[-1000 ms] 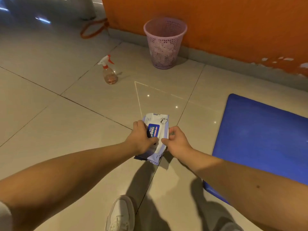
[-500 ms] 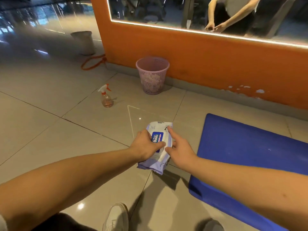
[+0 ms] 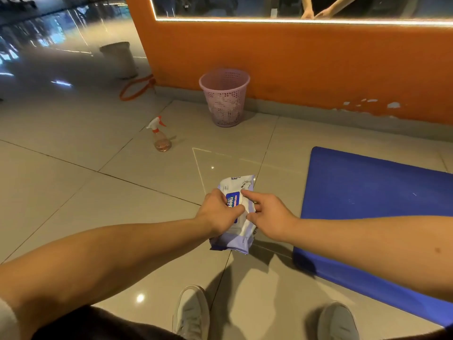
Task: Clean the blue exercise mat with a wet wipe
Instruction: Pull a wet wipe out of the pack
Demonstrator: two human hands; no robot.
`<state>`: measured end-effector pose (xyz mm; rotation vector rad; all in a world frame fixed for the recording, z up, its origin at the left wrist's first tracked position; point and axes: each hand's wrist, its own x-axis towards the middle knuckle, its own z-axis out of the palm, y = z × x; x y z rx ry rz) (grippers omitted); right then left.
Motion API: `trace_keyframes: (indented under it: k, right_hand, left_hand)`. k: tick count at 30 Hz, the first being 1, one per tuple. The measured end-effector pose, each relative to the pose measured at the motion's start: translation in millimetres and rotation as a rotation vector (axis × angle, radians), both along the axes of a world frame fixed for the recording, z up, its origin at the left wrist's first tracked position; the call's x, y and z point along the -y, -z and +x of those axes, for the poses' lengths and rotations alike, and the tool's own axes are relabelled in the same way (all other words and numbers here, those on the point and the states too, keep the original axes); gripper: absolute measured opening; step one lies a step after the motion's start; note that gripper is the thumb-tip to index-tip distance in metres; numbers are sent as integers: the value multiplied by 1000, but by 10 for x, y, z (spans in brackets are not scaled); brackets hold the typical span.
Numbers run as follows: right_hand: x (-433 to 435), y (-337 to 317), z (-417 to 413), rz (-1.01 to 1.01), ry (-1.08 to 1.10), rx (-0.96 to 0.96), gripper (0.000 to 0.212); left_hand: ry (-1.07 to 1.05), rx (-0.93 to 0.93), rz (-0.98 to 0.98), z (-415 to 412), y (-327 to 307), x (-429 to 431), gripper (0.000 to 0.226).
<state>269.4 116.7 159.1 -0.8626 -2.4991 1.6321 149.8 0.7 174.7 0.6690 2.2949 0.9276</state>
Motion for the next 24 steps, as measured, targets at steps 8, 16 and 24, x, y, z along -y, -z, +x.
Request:
trace_keyframes:
  k: [8,16,24]
  right_hand:
    - [-147,83,36,86,35,52,67]
    - [-266,-18,113,134,73,47,77]
    - [-346,13,128,206,30,54,82]
  left_hand:
    - [-11,3,8,22,-60,-66,24]
    - [73,48,86,0,-101,-41,31]
    - [140,125,119,-94,52,-38,49]
